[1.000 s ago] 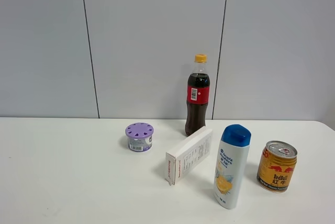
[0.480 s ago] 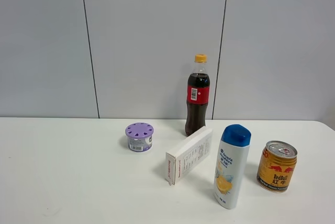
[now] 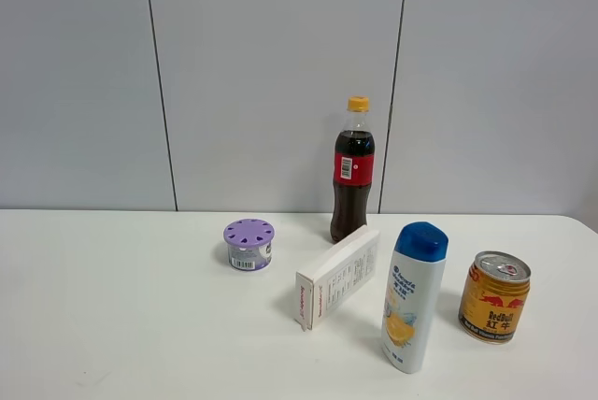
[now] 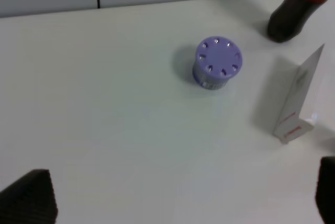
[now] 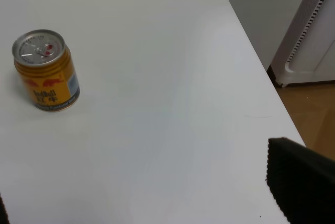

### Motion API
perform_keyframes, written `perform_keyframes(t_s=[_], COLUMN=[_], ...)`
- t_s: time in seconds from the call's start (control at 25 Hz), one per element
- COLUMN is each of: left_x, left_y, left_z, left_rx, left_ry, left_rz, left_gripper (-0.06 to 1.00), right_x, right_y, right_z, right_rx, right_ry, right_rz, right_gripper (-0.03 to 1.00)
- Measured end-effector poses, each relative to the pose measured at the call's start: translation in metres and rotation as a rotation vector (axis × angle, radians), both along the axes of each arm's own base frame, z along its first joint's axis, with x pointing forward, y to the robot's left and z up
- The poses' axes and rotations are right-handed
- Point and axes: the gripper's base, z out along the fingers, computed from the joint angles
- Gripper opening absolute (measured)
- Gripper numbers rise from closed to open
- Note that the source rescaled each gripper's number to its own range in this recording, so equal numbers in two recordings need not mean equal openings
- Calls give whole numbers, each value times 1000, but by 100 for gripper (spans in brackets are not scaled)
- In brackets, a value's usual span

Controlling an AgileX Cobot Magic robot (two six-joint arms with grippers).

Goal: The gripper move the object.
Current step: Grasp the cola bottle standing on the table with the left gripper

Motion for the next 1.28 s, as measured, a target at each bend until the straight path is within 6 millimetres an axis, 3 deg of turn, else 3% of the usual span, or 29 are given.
perform_keyframes(t_s=[0.28,0.64,0.88,1.28], left_x=[41,88,111,113], left_y=[2,-1,-39,-124], left_z=[-11,-39,-51,-70], left_rx=[28,74,92,167], left_ry=[-85,-104,-206,-343], left_rz=[1,19,-40,-263], left_gripper=[100,100,100,100], right_x=[0,0,0,0], right_y=[0,0,0,0], right_z=[0,0,0,0], right_rx=[0,0,0,0], right_ry=[0,0,0,0], right_rz=[0,0,0,0], right_gripper=[100,100,100,100])
